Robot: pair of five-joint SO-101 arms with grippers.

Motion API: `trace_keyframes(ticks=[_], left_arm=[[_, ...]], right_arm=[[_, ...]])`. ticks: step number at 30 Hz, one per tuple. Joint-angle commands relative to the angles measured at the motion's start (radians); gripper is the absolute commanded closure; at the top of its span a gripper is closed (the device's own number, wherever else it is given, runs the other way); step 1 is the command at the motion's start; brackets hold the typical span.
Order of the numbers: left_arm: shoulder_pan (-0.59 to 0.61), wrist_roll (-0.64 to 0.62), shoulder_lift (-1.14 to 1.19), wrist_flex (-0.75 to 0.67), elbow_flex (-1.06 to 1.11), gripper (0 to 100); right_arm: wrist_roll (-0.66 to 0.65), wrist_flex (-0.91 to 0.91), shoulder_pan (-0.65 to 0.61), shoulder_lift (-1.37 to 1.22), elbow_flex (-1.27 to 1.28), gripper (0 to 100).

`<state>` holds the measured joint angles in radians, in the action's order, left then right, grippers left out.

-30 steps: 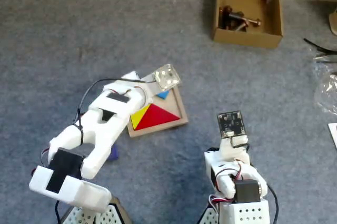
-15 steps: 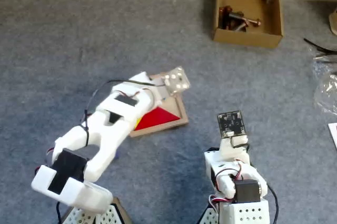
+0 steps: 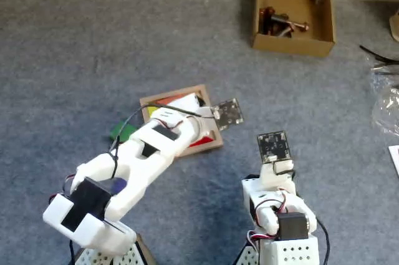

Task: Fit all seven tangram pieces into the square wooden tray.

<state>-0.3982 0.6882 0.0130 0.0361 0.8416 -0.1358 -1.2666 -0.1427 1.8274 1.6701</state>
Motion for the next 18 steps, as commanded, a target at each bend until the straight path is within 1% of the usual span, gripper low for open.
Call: trace_keyframes(ticks=[1, 7, 11, 18], left_arm=[[-0.018, -0.006, 0.044, -0.037, -0.028, 99], [-0.015, -0.006, 0.154, -0.034, -0.093, 99], [-0.004, -0.008, 0.139, -0.032, -0.088, 99], [0.07, -0.008, 0.113, -0.021, -0.077, 99]], right_arm=[[0.008, 0.018, -0.01, 0.008, 0.117, 99.3], [0.008, 0.018, -0.01, 0.008, 0.117, 99.3], [0.008, 0.018, -0.01, 0.008, 0.117, 99.3], [0.008, 0.018, -0.01, 0.008, 0.117, 99.3]])
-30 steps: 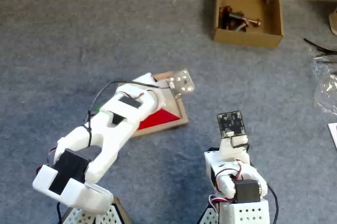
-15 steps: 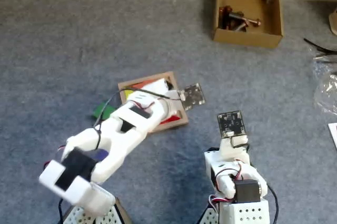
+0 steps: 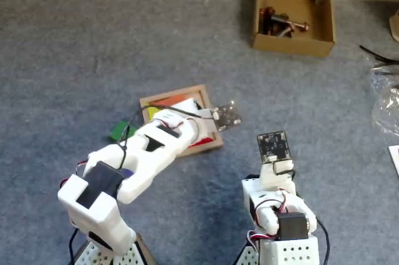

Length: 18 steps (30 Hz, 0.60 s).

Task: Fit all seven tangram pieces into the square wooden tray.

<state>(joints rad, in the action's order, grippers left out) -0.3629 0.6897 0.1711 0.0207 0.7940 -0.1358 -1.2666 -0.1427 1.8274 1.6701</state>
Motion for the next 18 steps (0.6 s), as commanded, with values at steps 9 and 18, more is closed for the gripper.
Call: trace_keyframes(ticks=[9, 18], left_arm=[[0.051, -0.006, -0.148, 0.163, -0.024, 99], [0.153, -0.003, -0.214, 0.259, -0.025, 99]], right_arm=[[0.008, 0.018, -0.01, 0.008, 0.117, 99.3], [0.008, 0.018, -0.01, 0.008, 0.117, 99.3]])
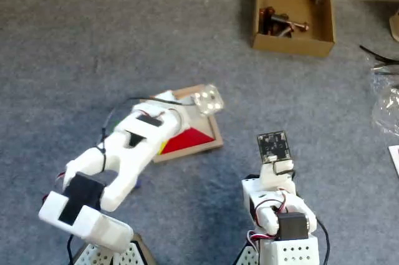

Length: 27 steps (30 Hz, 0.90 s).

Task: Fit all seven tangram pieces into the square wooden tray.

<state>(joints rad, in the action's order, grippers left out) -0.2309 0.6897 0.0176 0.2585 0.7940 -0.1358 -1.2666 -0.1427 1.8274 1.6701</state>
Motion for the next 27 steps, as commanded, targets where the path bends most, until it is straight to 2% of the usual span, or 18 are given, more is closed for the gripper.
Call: trace_keyframes(ticks=[1, 19, 27], left_arm=[[0.025, -0.003, -0.065, 0.025, -0.025, 99], [0.019, -0.006, -0.226, 0.017, 0.033, 99], [0.016, -0.009, -0.193, 0.021, 0.036, 99]], right_arm=[[0.008, 0.018, -0.01, 0.008, 0.117, 99.3], [0.008, 0.018, -0.01, 0.008, 0.117, 99.3], [0.008, 0.018, -0.01, 0.008, 0.117, 99.3]])
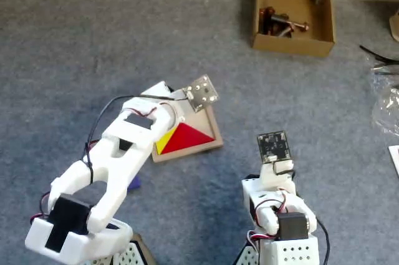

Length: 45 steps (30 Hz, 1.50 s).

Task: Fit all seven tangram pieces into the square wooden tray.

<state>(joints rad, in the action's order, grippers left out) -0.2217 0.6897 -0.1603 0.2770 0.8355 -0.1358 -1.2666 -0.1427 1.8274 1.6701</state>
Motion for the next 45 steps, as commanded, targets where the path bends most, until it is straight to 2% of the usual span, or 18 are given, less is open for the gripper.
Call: trace_keyframes(ticks=[1, 8, 14, 32, 40, 45], left_arm=[[-0.001, -0.009, -0.015, 0.003, -0.004, 99], [-0.142, -0.005, -0.01, 0.002, 0.031, 99], [-0.202, -0.005, -0.007, 0.003, 0.033, 99], [-0.202, -0.003, -0.001, 0.005, 0.033, 99], [-0.199, -0.008, 0.179, 0.003, -0.051, 99], [-0.199, -0.009, 0.18, 0.017, -0.053, 99]], right_arm=[[0.008, 0.018, -0.01, 0.008, 0.117, 99.3], [0.008, 0.018, -0.01, 0.008, 0.117, 99.3], [0.008, 0.018, -0.01, 0.008, 0.117, 99.3], [0.008, 0.018, -0.01, 0.008, 0.117, 99.3], [0.008, 0.018, -0.01, 0.008, 0.117, 99.3], [0.008, 0.018, -0.01, 0.008, 0.117, 99.3]])
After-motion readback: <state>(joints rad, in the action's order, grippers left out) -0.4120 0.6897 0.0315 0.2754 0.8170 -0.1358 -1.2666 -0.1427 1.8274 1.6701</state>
